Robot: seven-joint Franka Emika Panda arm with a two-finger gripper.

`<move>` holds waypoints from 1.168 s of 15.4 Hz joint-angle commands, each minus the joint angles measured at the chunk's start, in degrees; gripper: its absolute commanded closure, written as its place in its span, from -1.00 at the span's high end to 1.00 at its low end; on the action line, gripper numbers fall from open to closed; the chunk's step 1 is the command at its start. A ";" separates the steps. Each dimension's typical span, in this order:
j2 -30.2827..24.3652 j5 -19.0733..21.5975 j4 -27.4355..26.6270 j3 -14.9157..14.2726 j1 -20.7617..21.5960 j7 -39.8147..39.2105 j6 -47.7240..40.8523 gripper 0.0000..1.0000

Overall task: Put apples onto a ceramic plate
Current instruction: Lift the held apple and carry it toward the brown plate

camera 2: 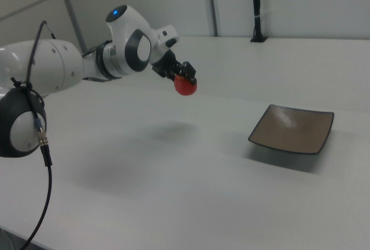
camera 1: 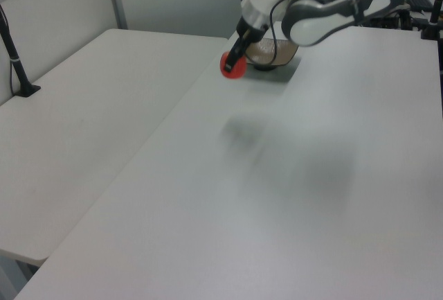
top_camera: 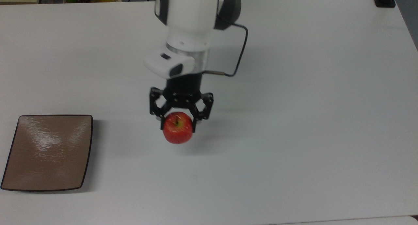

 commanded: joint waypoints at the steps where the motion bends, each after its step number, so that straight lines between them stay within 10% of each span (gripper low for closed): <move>1: -5.60 2.41 -3.43 0.44 -2.25 -0.80 -2.20 -0.78; 12: -2.63 9.44 1.56 2.20 -18.58 -25.21 -1.69 -0.75; 18: 4.23 9.44 2.37 2.11 -23.61 -25.68 11.40 -0.75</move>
